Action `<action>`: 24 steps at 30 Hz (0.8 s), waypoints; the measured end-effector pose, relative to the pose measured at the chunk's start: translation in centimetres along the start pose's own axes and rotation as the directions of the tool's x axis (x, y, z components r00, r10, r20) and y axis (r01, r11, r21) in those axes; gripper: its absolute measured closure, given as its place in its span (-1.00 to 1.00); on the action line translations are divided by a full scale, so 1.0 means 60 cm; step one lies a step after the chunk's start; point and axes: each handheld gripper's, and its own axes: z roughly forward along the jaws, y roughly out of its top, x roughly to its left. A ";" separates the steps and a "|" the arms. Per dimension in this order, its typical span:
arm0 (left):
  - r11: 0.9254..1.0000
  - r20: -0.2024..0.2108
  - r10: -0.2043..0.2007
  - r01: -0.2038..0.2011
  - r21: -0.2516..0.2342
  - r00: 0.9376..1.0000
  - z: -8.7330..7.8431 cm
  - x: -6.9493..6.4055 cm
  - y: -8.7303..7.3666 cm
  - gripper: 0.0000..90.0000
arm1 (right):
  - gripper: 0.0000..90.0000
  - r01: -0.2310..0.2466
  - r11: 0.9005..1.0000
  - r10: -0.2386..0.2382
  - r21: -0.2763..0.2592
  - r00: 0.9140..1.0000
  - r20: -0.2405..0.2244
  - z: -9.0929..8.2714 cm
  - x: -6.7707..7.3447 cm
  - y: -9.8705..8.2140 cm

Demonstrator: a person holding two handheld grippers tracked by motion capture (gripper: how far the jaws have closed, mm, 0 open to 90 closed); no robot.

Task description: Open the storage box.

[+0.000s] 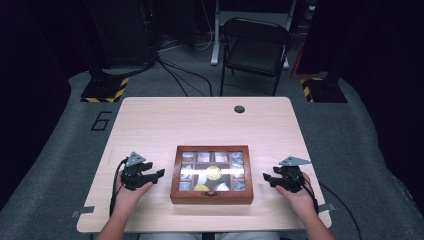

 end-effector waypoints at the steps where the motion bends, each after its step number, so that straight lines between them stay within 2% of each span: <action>1: 1.000 0.000 0.000 0.000 0.000 1.000 0.000 0.000 0.000 -0.17 | -0.01 0.000 1.000 0.000 0.000 1.000 0.000 0.000 0.000 0.000; 2: 1.000 0.001 0.003 -0.003 -0.008 1.000 -0.008 -0.004 -0.001 -0.17 | -0.02 0.001 1.000 -0.001 -0.015 1.000 -0.003 -0.005 0.003 0.001; 7: 1.000 0.012 0.020 -0.019 -0.024 1.000 -0.022 -0.013 -0.004 -0.17 | -0.02 -0.006 1.000 0.006 -0.025 1.000 -0.011 -0.016 0.007 0.002; 8: 0.999 0.021 0.035 -0.035 -0.026 0.999 -0.029 -0.020 -0.005 -0.17 | -0.02 -0.011 0.999 0.010 -0.039 1.000 -0.022 -0.024 0.010 0.000; 13: 0.998 0.042 0.051 -0.050 -0.033 0.998 -0.043 -0.036 -0.009 -0.17 | -0.02 -0.015 0.999 0.012 -0.044 0.998 -0.056 -0.033 0.024 -0.004; 17: 0.997 0.054 0.074 -0.073 -0.033 0.996 -0.058 -0.056 -0.015 -0.16 | -0.02 0.036 0.997 -0.041 -0.066 0.997 -0.070 -0.046 0.046 -0.006; 24: 0.994 0.064 0.097 -0.093 -0.052 0.993 -0.076 -0.075 -0.025 -0.16 | -0.01 0.047 0.994 -0.057 -0.102 0.994 -0.094 -0.069 0.070 -0.016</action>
